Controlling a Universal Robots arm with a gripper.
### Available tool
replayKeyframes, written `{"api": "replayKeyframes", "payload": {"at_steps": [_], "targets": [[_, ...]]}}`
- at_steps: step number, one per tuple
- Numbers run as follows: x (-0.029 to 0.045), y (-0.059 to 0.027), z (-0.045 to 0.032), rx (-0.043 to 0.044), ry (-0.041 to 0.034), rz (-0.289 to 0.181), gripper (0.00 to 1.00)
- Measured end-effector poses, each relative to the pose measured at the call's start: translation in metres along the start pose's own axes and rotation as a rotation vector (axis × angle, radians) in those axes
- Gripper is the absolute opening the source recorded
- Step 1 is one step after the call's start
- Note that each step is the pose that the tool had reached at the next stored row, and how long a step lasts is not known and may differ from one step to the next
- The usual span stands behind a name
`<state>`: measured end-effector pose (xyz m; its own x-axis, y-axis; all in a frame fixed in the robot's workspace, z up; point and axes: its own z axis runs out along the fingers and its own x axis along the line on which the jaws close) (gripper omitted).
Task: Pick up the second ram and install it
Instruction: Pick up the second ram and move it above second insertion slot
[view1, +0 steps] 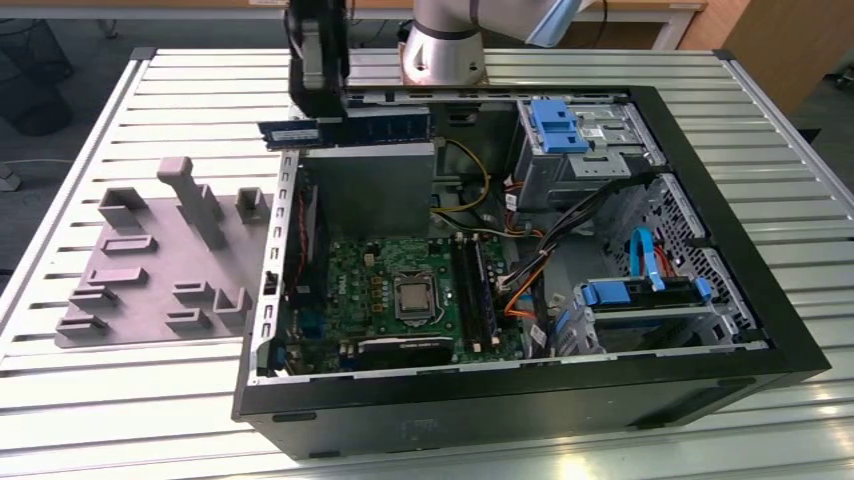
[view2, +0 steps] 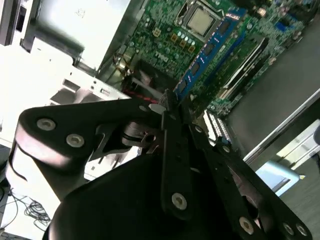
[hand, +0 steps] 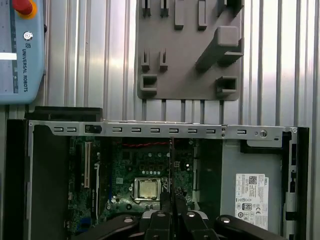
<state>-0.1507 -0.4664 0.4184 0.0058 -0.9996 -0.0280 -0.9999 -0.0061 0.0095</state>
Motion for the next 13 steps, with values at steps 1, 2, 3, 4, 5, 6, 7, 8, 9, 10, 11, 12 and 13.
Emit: {"api": "replayKeyframes", "payload": {"at_steps": [1,2,3,4,5,6,7,8,9,10,11,12,13], "targets": [[0.0000,-0.0032,0.0001,0.0000,-0.0001,0.000,0.14],[0.0000,-0.0062,0.0002,0.0000,-0.0002,0.000,0.14],[0.0000,-0.0089,0.0002,-0.0001,-0.0001,0.000,0.14],[0.0001,-0.0115,0.0002,-0.0002,-0.0001,0.000,0.14],[0.0001,-0.0143,0.0002,-0.0002,-0.0001,0.000,0.14],[0.0001,-0.0177,0.0002,-0.0002,-0.0001,0.000,0.14],[0.0001,-0.0210,0.0002,-0.0003,-0.0001,0.000,0.14],[0.0001,-0.0246,0.0002,-0.0003,-0.0001,0.000,0.14],[0.0001,-0.0285,0.0003,-0.0004,-0.0001,0.000,0.14],[0.0002,-0.0322,0.0003,-0.0005,-0.0002,0.000,0.14],[0.0002,-0.0360,0.0003,-0.0006,-0.0001,0.000,0.14],[0.0002,-0.0402,0.0003,-0.0006,0.0000,0.000,0.14],[0.0002,-0.0441,0.0003,-0.0007,0.0000,0.000,0.14]]}}
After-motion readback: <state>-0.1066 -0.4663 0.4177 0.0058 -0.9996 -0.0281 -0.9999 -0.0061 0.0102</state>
